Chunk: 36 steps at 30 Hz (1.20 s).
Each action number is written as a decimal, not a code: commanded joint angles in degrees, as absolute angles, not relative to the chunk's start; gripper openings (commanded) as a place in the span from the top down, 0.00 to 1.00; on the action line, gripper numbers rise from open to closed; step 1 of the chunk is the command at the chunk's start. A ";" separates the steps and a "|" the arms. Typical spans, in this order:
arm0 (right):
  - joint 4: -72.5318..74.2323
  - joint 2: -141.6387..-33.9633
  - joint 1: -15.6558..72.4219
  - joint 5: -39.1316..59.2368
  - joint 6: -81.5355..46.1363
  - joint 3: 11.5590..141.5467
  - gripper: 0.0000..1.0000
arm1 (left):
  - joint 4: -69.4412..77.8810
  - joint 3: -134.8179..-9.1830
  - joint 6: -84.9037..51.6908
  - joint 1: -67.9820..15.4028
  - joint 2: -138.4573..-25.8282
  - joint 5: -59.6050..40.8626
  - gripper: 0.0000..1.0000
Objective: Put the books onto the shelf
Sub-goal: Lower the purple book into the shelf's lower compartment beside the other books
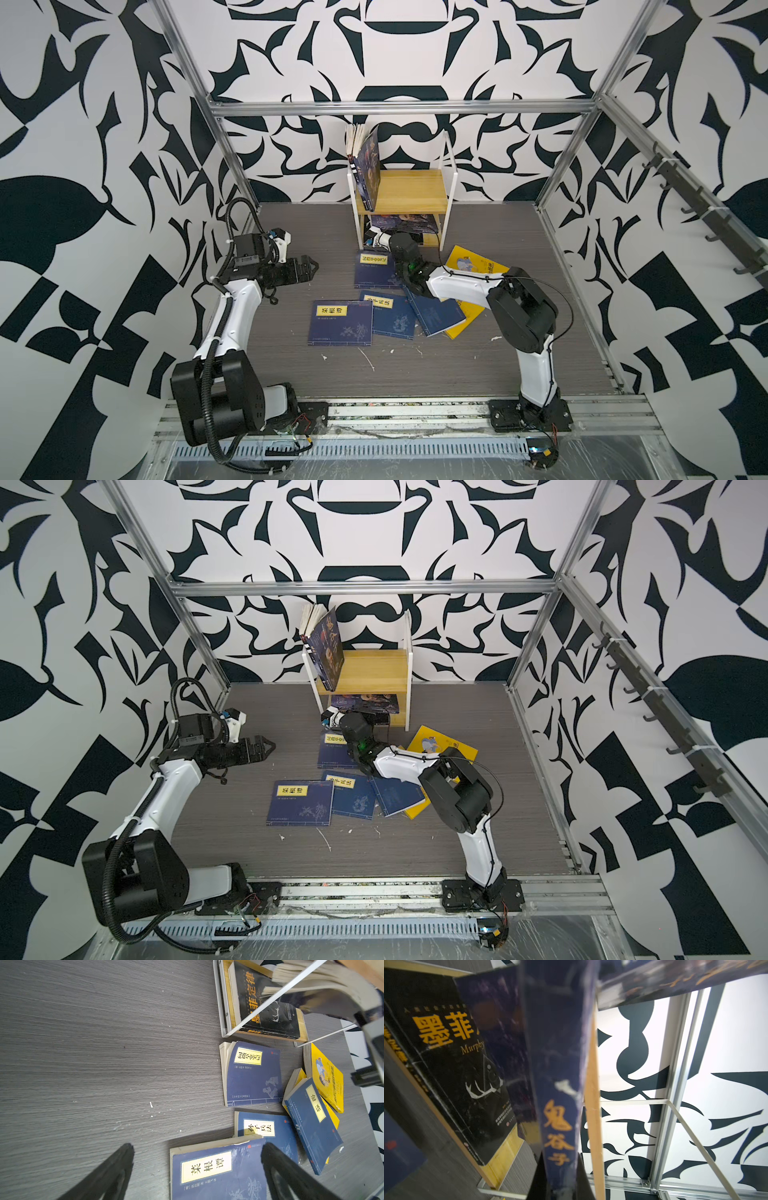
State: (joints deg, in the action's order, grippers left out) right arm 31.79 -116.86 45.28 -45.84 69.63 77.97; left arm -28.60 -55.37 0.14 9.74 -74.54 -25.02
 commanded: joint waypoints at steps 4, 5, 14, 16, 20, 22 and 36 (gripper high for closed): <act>30.24 -120.17 45.53 -44.81 64.53 80.79 1.00 | -29.97 -57.06 1.06 9.62 -74.01 -24.93 0.01; 26.22 -120.48 45.53 -43.88 62.72 80.76 1.00 | -29.93 -57.01 1.10 9.65 -74.04 -24.89 0.01; 8.90 -121.28 45.10 -37.64 53.70 83.29 1.00 | -29.94 -56.97 1.19 9.65 -74.15 -24.64 0.00; 8.67 -121.55 44.81 -37.27 53.68 84.03 1.00 | -29.88 -57.01 1.24 9.63 -74.09 -24.77 0.00; 9.46 -122.66 44.02 -36.40 55.09 85.79 1.00 | -29.83 -56.95 1.33 9.58 -73.83 -24.61 0.01; 9.67 -123.54 43.64 -36.17 56.43 87.02 1.00 | -29.90 -56.79 1.41 9.58 -73.75 -24.67 0.00; 3.96 -130.25 41.22 -32.49 59.65 100.51 1.00 | -29.84 -56.50 1.83 9.67 -73.48 -24.49 0.01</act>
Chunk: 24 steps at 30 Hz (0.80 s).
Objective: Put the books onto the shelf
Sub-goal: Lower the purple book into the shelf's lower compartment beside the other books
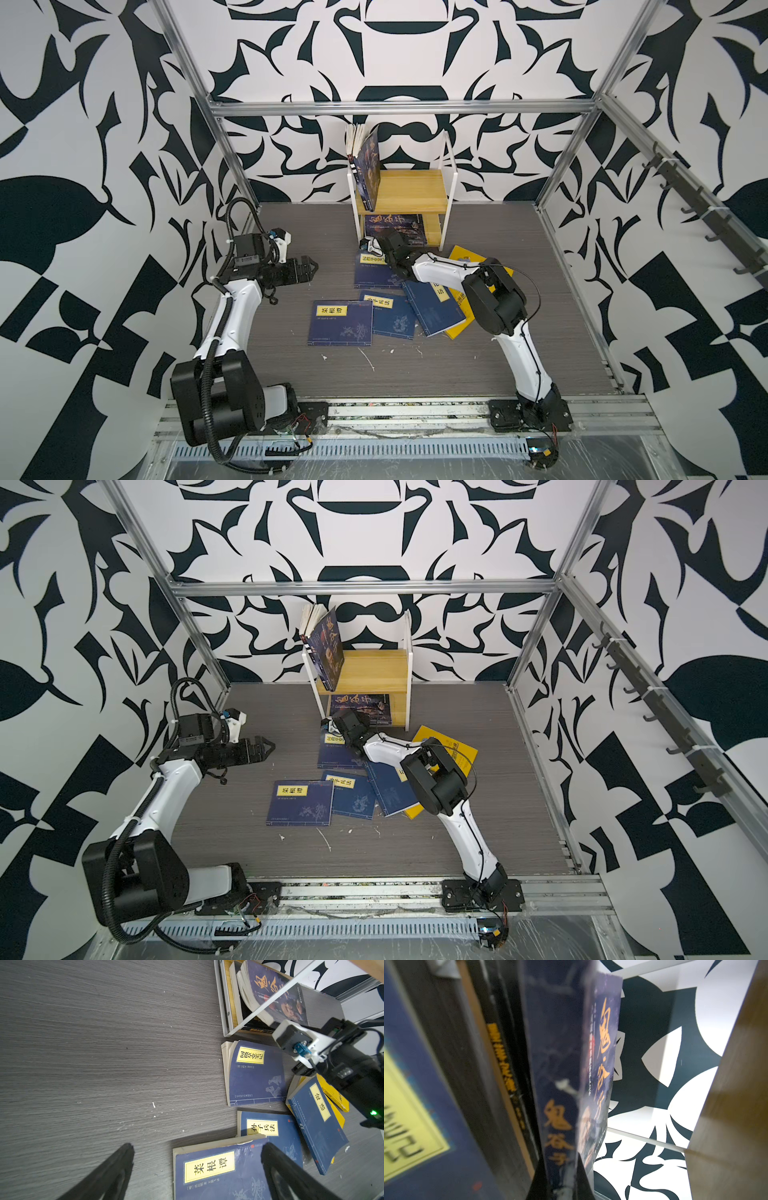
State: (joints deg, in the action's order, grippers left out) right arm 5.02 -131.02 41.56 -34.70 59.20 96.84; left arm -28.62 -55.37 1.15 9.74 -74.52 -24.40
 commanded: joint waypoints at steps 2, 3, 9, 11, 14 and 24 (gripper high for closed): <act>2.39 -130.83 41.15 -31.47 59.50 101.94 1.00 | -30.04 -56.59 2.02 9.62 -73.47 -24.29 0.00; 1.72 -131.11 41.09 -31.28 59.42 102.67 1.00 | -30.01 -56.55 2.05 9.60 -73.47 -24.20 0.01; -2.06 -131.72 41.13 -30.07 58.34 104.59 0.99 | -30.10 -56.65 2.03 9.58 -73.48 -24.20 0.01; -4.99 -130.69 41.21 -27.48 56.84 104.24 0.83 | -30.23 -56.85 2.05 9.63 -73.48 -24.23 0.00; -8.87 -128.22 41.22 -21.80 54.60 103.28 0.64 | -30.23 -56.86 2.06 9.63 -73.45 -24.30 0.00; -22.75 -121.77 38.72 -8.76 50.79 102.86 0.50 | -30.31 -57.09 2.25 9.59 -73.84 -24.23 0.01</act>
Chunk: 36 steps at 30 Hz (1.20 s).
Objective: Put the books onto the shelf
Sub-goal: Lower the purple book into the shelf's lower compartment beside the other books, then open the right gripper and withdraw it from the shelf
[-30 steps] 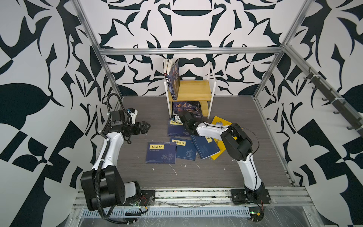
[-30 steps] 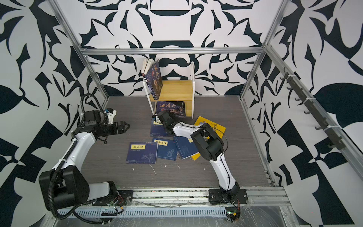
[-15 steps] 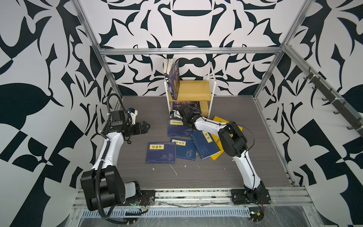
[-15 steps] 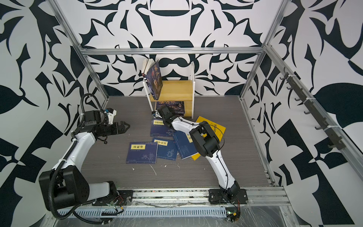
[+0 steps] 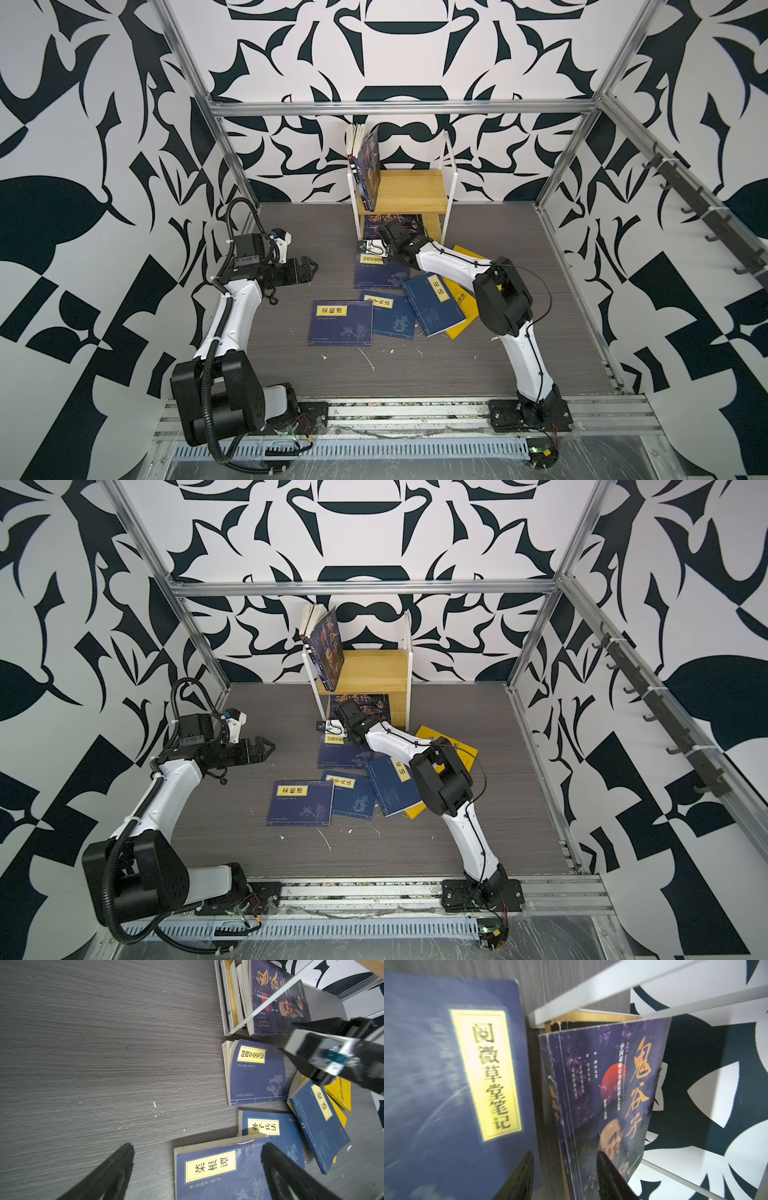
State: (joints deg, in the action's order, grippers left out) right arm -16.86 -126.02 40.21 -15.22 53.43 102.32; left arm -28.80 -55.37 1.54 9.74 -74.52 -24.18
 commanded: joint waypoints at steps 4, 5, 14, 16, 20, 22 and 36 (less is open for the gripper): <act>-24.87 -120.51 36.73 -6.62 50.97 101.92 0.51 | -30.30 -57.16 2.16 9.59 -73.79 -24.21 0.00; -25.16 -120.41 36.25 -6.06 50.94 101.94 0.53 | -30.32 -57.13 2.20 9.67 -73.74 -24.18 0.00; -26.57 -122.24 34.06 -3.14 50.61 103.35 0.60 | -30.67 -57.52 2.27 9.59 -73.87 -24.20 0.01; -26.18 -123.07 33.79 -3.21 50.61 103.90 0.62 | -30.76 -57.55 2.22 9.60 -74.00 -24.25 0.00; -25.40 -124.73 33.70 -3.53 50.36 105.24 0.64 | -30.76 -57.53 2.21 9.59 -73.90 -24.19 0.00; -25.43 -125.57 33.75 -3.80 50.31 106.03 0.66 | -30.76 -57.54 2.20 9.59 -73.75 -24.24 0.00; -23.99 -127.43 34.10 -4.88 50.20 109.59 0.73 | -30.82 -57.15 1.98 9.63 -73.48 -24.43 0.00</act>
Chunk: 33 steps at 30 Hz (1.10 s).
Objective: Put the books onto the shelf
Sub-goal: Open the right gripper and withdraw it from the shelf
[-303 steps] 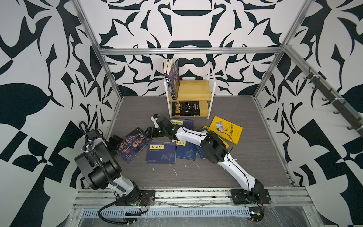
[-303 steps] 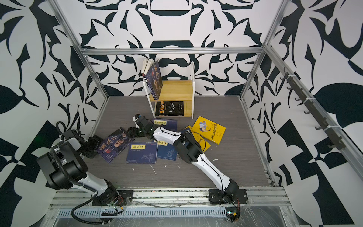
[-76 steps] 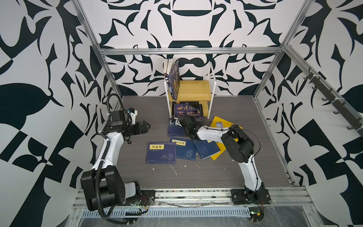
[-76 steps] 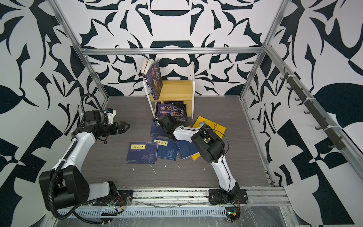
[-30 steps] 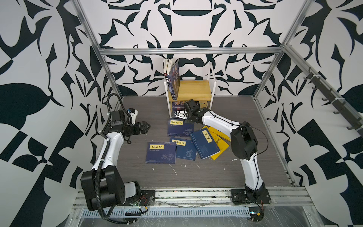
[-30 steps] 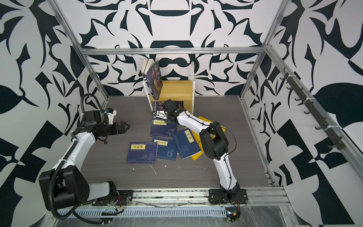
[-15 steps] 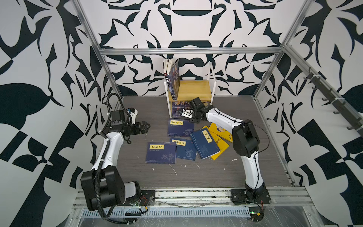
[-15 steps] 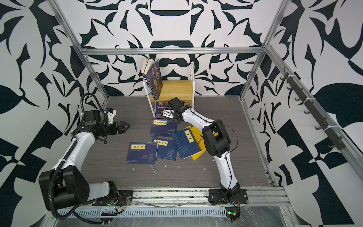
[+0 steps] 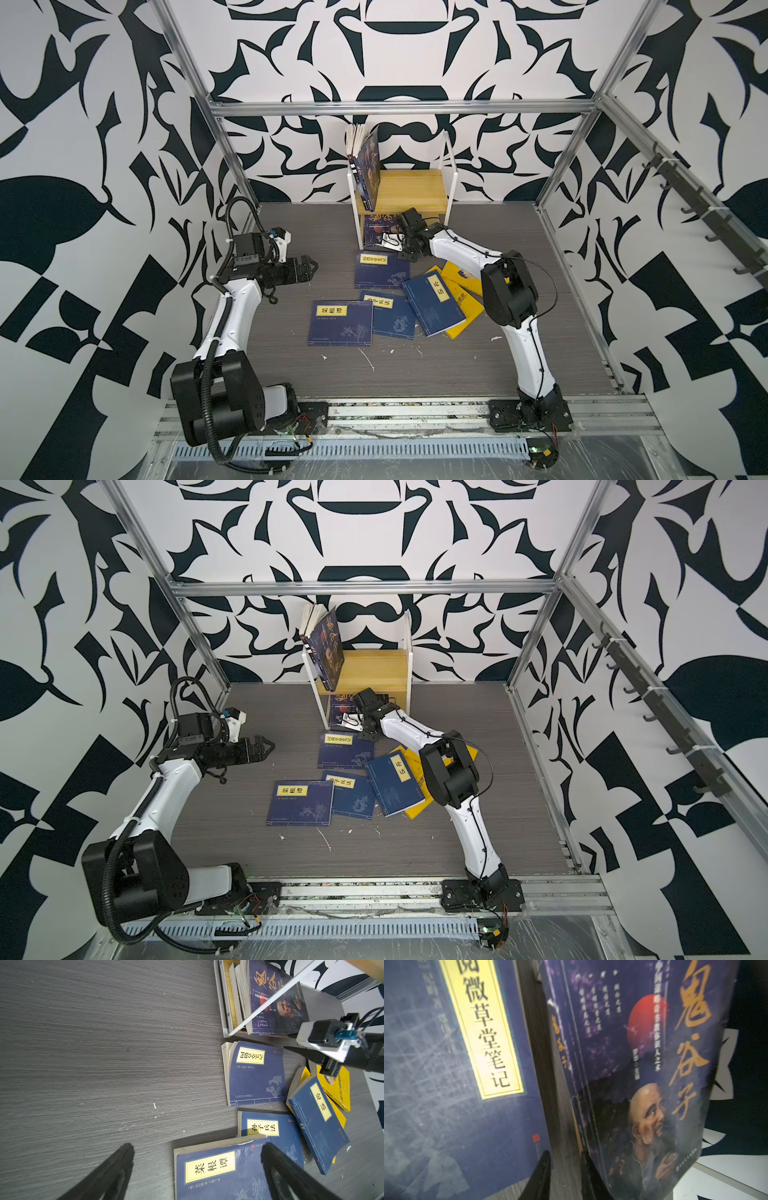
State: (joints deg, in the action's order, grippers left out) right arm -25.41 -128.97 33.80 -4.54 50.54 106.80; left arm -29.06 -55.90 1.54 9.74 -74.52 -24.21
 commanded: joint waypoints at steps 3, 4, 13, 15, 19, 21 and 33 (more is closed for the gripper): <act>-23.28 -126.33 34.18 -4.25 50.21 109.19 0.73 | -30.83 -57.13 1.94 9.60 -73.41 -24.45 0.00; -23.03 -126.22 34.12 -4.06 50.25 109.20 0.74 | -30.85 -56.98 2.00 9.65 -73.48 -24.52 0.01; -22.24 -126.56 34.25 -4.62 51.33 109.31 0.76 | -30.76 -56.95 1.76 9.60 -73.47 -24.75 0.01; -22.05 -126.56 34.19 -4.90 51.89 109.53 0.76 | -30.76 -56.91 1.76 9.66 -73.47 -24.85 0.01; -21.74 -127.29 34.19 -5.01 51.98 110.51 0.75 | -30.76 -56.82 1.89 9.63 -73.48 -24.74 0.01; -21.86 -127.91 34.22 -4.99 52.43 110.63 0.75 | -30.76 -56.82 1.80 9.66 -73.48 -24.88 0.00; -21.02 -130.03 34.71 -4.99 51.06 111.65 0.70 | -30.73 -56.82 1.65 9.59 -71.28 -24.87 0.01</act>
State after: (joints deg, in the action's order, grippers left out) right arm -22.39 -129.64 34.15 -4.75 52.12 109.03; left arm -29.19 -55.90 1.54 9.74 -72.16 -24.23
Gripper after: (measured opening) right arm 0.302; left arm 0.995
